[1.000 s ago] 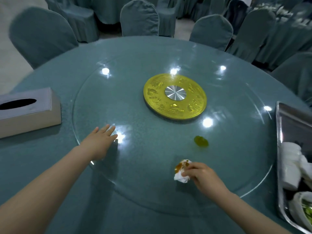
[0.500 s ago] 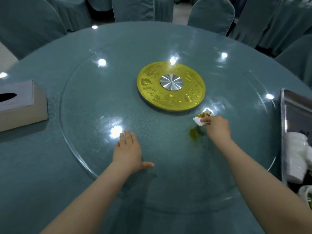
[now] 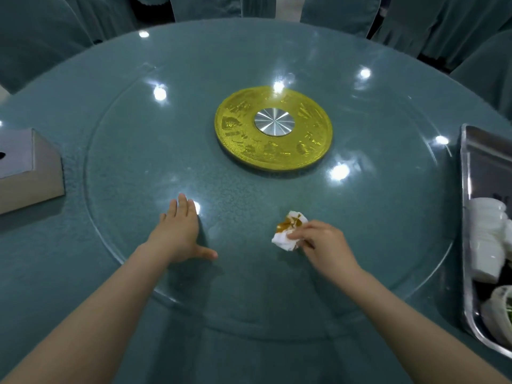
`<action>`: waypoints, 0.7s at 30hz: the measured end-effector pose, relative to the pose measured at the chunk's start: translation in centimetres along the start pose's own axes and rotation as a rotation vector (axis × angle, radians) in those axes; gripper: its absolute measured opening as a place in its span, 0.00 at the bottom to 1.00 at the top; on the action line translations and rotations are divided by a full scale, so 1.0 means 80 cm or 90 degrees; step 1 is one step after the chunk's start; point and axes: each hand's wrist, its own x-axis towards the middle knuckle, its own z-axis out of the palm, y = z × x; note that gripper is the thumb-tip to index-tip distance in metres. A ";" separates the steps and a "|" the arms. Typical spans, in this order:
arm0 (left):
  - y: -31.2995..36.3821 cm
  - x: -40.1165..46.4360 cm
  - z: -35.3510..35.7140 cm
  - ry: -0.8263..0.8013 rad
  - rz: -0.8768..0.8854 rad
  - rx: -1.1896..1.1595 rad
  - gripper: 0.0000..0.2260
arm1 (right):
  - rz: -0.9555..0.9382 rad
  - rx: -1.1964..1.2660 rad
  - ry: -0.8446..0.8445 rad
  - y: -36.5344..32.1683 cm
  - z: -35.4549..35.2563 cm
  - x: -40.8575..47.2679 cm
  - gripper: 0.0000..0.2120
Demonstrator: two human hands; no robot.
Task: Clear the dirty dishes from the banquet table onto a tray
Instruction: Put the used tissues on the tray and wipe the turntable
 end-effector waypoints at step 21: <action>-0.039 0.022 -0.019 -0.040 0.021 0.054 0.61 | 0.006 0.057 0.021 -0.057 0.043 0.053 0.10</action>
